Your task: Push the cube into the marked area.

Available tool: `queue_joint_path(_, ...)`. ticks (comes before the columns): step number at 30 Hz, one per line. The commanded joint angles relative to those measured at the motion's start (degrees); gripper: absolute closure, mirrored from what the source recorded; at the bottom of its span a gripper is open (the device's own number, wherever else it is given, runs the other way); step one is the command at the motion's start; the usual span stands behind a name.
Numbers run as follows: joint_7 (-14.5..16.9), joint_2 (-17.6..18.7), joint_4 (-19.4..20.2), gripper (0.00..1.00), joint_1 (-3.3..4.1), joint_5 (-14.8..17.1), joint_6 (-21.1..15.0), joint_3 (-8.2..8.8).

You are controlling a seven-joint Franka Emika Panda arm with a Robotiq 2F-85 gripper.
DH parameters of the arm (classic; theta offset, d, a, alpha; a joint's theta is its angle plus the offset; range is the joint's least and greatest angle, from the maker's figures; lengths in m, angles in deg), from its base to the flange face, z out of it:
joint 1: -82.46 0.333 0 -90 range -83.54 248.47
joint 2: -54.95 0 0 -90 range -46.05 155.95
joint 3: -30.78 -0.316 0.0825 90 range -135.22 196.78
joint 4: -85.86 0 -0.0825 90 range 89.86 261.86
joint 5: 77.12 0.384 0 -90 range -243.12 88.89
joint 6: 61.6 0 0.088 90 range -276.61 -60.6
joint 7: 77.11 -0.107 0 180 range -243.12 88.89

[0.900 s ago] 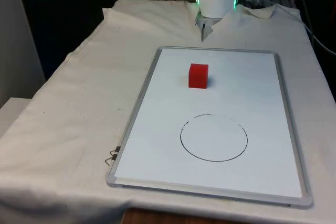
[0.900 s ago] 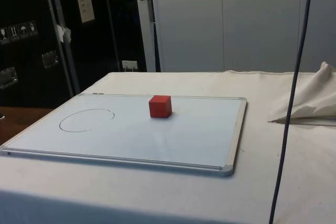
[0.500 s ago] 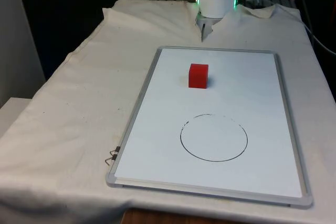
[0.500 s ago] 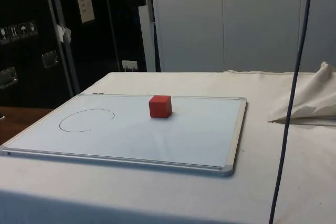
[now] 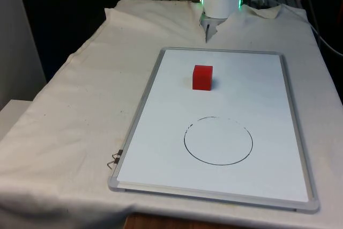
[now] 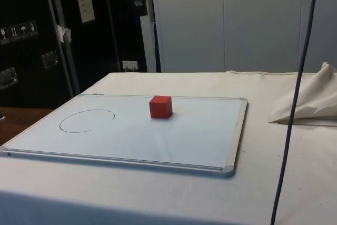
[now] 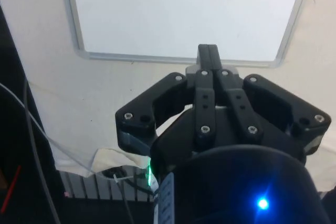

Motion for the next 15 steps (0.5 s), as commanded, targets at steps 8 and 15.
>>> queue_joint_path(8,-0.52,-2.52,6.19,1.00,0.06,-0.17,-5.90,0.00)
queue_joint_path(15,-0.46,-4.30,11.97,1.00,0.00,-0.23,-10.66,0.00)
